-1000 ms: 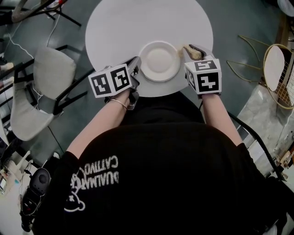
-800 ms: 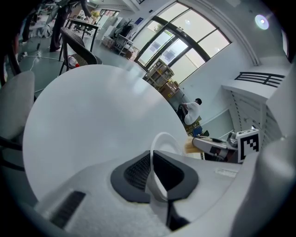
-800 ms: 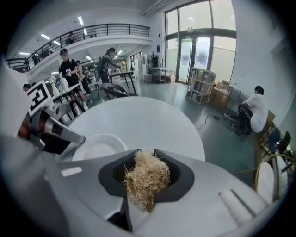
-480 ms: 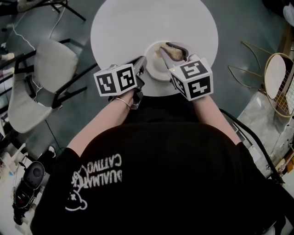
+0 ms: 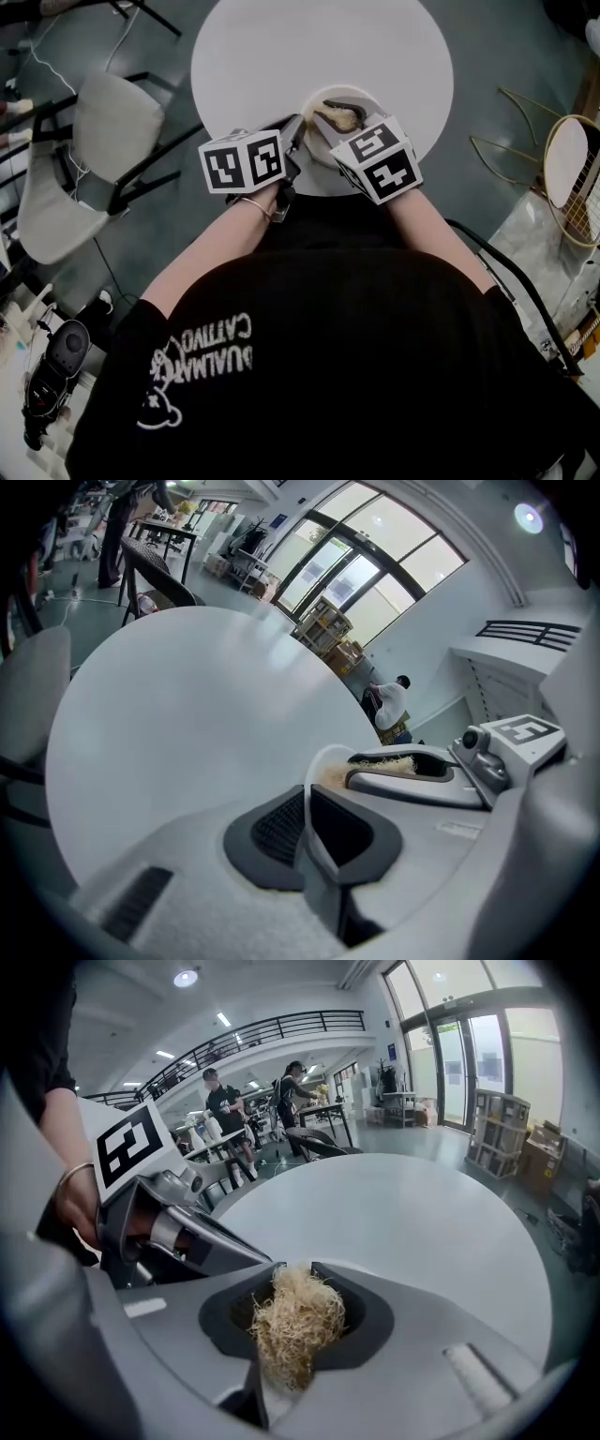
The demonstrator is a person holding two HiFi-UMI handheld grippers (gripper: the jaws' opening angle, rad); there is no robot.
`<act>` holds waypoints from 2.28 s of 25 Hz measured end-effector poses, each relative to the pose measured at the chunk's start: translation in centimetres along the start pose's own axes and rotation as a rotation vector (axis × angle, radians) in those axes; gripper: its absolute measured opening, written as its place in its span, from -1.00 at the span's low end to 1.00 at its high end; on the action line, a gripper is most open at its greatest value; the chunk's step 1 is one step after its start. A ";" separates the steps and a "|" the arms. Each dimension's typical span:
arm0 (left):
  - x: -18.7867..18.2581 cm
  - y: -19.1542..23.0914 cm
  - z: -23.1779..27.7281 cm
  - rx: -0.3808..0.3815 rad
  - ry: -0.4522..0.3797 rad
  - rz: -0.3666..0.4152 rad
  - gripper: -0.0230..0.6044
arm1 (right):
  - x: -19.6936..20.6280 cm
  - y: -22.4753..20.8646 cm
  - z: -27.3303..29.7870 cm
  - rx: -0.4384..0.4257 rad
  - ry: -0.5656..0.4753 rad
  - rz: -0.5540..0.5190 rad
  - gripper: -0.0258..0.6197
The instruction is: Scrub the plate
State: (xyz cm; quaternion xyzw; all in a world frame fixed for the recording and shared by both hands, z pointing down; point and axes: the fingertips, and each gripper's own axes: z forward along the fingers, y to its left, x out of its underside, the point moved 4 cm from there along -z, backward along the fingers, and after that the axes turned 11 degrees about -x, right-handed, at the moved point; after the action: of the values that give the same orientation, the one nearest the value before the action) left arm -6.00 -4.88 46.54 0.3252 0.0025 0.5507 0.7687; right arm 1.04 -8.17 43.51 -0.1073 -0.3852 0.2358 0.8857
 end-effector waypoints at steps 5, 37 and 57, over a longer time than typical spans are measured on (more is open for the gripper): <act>-0.2 0.4 -0.1 0.005 -0.001 -0.004 -0.86 | 0.2 -0.4 0.2 0.026 0.024 0.000 -0.65; -0.2 0.3 -0.4 -0.014 0.014 0.006 -0.87 | 4.6 -4.2 -6.7 0.280 0.140 0.006 -0.65; 1.3 0.2 -0.8 0.031 -0.010 -0.078 -0.90 | 1.1 3.9 0.6 0.013 0.130 -0.117 -0.65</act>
State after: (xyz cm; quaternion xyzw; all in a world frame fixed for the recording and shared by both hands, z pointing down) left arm -5.95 -3.37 46.44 0.3394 0.0199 0.5186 0.7845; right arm -0.06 -4.29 43.16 -0.0939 -0.3312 0.1786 0.9217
